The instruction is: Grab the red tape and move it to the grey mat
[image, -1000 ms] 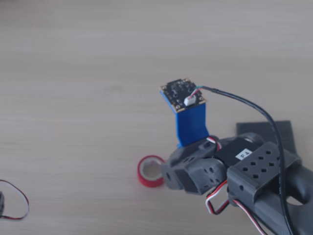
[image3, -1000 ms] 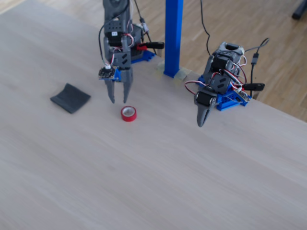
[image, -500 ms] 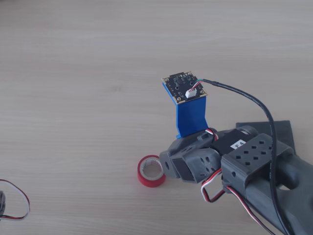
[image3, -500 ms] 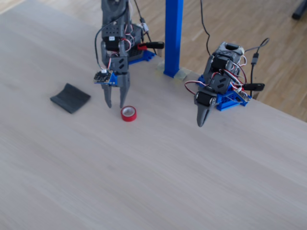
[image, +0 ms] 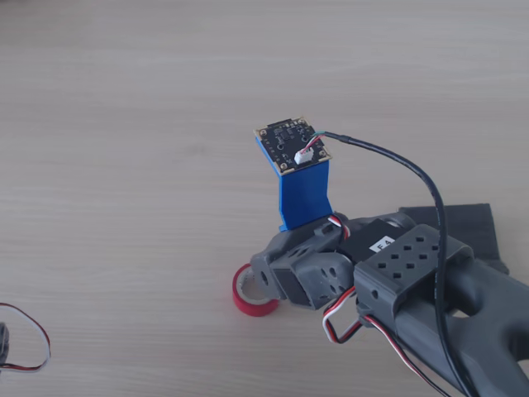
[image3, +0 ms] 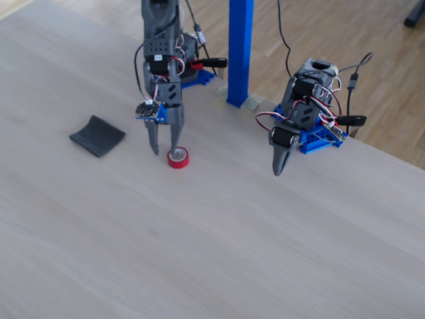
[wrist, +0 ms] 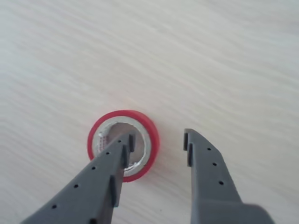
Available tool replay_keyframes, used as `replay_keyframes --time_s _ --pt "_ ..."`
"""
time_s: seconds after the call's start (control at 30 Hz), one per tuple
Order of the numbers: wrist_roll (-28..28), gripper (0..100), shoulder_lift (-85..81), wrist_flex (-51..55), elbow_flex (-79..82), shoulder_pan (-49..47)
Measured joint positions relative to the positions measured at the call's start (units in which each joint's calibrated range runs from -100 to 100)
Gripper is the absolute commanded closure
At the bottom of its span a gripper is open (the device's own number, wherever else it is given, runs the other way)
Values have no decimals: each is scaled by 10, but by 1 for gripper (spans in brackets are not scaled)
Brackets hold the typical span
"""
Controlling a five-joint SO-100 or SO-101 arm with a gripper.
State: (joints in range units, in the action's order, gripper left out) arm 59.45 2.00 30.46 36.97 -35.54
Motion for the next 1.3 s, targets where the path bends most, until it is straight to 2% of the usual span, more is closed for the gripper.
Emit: replay_keyframes --time_s 0.27,0.57,0.87,0.93,1.0,1.3 --pt "1 84 14 -3 0 -3" --pt "1 84 74 -70 -1 -11" --pt "19 84 94 -74 -13 -12" --pt "19 89 94 -74 -13 -12" --pt "19 98 94 -74 -13 -12" --pt "20 98 88 -74 -13 -7"
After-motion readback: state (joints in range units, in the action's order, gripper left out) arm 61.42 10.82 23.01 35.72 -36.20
